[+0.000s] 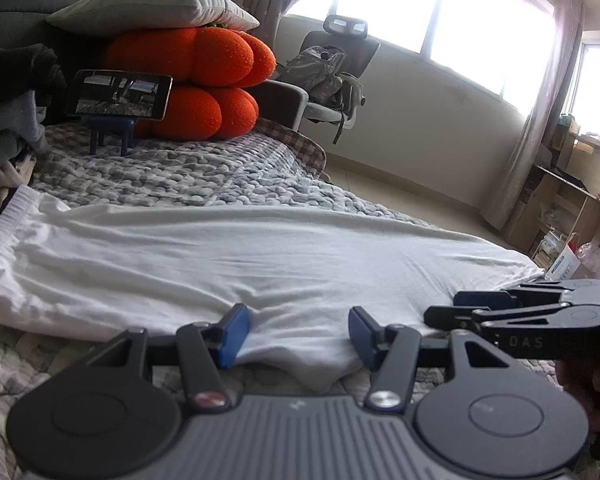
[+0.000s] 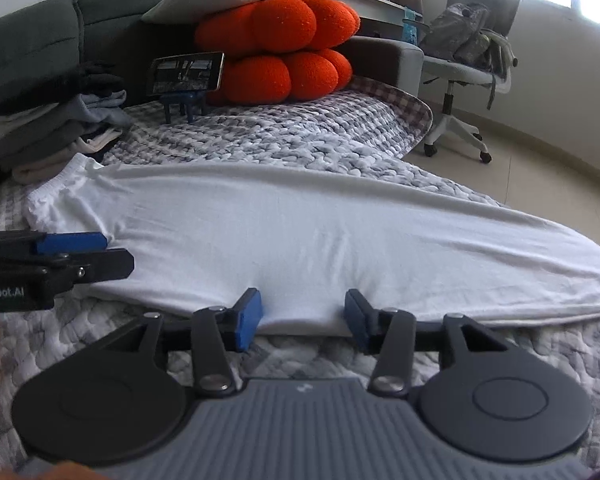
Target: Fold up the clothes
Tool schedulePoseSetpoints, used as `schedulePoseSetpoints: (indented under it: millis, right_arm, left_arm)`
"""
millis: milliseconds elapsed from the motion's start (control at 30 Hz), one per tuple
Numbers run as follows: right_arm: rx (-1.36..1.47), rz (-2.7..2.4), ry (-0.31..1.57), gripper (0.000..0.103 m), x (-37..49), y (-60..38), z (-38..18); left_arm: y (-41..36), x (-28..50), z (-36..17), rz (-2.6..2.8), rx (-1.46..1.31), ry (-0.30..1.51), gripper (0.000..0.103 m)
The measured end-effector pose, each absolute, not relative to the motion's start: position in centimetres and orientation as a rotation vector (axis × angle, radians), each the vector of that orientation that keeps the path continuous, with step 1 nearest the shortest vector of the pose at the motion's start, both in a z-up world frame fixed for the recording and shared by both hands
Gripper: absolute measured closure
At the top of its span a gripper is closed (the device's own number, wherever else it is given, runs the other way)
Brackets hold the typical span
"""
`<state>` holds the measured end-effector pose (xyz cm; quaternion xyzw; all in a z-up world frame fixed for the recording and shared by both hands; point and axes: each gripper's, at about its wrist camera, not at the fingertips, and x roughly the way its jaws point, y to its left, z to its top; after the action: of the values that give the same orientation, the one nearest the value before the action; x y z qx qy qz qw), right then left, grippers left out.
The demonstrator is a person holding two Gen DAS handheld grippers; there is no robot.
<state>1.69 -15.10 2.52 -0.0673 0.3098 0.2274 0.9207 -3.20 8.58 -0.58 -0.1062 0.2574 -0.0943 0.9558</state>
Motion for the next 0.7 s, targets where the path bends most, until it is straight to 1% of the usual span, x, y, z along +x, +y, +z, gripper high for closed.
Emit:
schedulePoseSetpoints:
  millis: [200,433,700]
  right_arm:
    - [-0.132,0.438,0.603,0.047,1.2,-14.4,2.0]
    - [-0.120,0.424,0.583,0.046,0.9,-14.6,1.8]
    - [-0.113,0.412,0.582,0.042,0.6,-14.6,1.7]
  left_arm:
    - [8.7,-3.1,-0.6,-0.190,-0.222,0.518,0.046]
    - [8.7,-3.2,-0.6,-0.190,-0.222,0.517,0.046]
    - [8.8,-3.3,-0.6,-0.189,-0.226,0.516,0.046]
